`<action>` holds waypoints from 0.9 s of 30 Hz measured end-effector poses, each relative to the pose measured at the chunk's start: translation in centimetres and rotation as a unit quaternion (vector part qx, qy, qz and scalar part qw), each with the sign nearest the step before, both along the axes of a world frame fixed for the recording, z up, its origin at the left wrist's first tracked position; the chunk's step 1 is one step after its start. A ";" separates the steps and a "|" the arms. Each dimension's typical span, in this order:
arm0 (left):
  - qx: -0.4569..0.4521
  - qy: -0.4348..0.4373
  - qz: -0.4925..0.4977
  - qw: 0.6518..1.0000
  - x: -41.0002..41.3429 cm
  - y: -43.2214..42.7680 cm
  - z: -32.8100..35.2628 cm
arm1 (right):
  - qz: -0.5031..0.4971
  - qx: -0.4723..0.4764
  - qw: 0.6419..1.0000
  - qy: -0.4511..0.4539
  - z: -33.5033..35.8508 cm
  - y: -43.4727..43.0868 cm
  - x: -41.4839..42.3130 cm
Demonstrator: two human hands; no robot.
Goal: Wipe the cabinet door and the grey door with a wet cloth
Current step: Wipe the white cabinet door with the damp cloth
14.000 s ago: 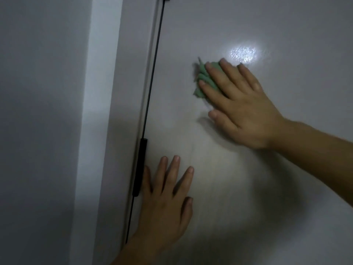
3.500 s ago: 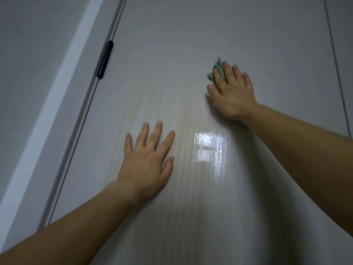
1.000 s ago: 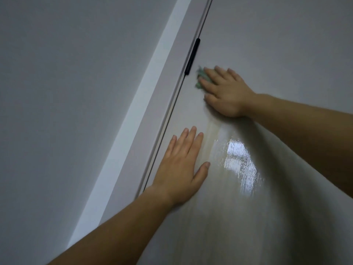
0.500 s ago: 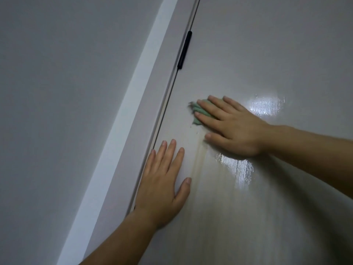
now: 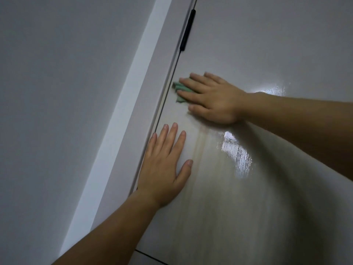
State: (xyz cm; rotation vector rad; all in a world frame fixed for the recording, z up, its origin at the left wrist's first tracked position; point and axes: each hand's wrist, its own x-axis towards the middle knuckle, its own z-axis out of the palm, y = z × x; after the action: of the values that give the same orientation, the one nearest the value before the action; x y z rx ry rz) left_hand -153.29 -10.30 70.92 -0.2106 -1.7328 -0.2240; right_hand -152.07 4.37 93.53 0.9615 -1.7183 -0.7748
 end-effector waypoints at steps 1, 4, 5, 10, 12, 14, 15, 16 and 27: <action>0.002 0.000 -0.001 1.000 0.0 0.0 0.0 | -0.005 -0.050 0.999 -0.003 1.0 0.0 0.0; 0.007 -0.002 -0.013 1.000 0.0 -0.1 -0.1 | -0.005 -0.151 0.988 0.008 0.6 -0.6 0.1; 0.007 -0.001 -0.016 1.000 0.0 -0.1 -0.1 | 0.004 -0.132 0.991 0.011 -0.8 -0.6 0.2; -0.001 -0.003 -0.002 1.000 -0.1 -0.2 -0.2 | -0.001 0.029 0.999 0.012 -5.0 4.1 0.1; -0.004 -0.003 0.009 1.000 -0.1 -0.1 -0.3 | -0.012 -0.042 0.998 0.036 -2.4 5.5 -0.2; -0.003 -0.007 0.018 1.000 -0.1 0.0 -0.2 | -0.014 -0.159 0.987 0.023 -0.2 6.1 -0.2; -0.003 -0.008 0.023 1.000 -0.2 0.0 -0.2 | -0.012 -0.191 0.981 0.018 -0.2 6.0 -0.1; -0.005 -0.009 0.027 1.000 -0.2 0.0 -0.2 | -0.010 -0.194 0.981 0.021 -1.1 5.8 0.0; 0.016 -0.013 0.022 1.000 0.1 0.5 -0.1 | -0.020 -0.221 0.975 0.027 -1.6 12.5 -0.1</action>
State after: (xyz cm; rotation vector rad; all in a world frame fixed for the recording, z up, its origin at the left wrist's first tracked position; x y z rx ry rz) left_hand -153.23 -9.84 70.84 -0.1452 -1.7572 -0.2234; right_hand -152.13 16.90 91.96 0.5956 -1.7665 -0.4104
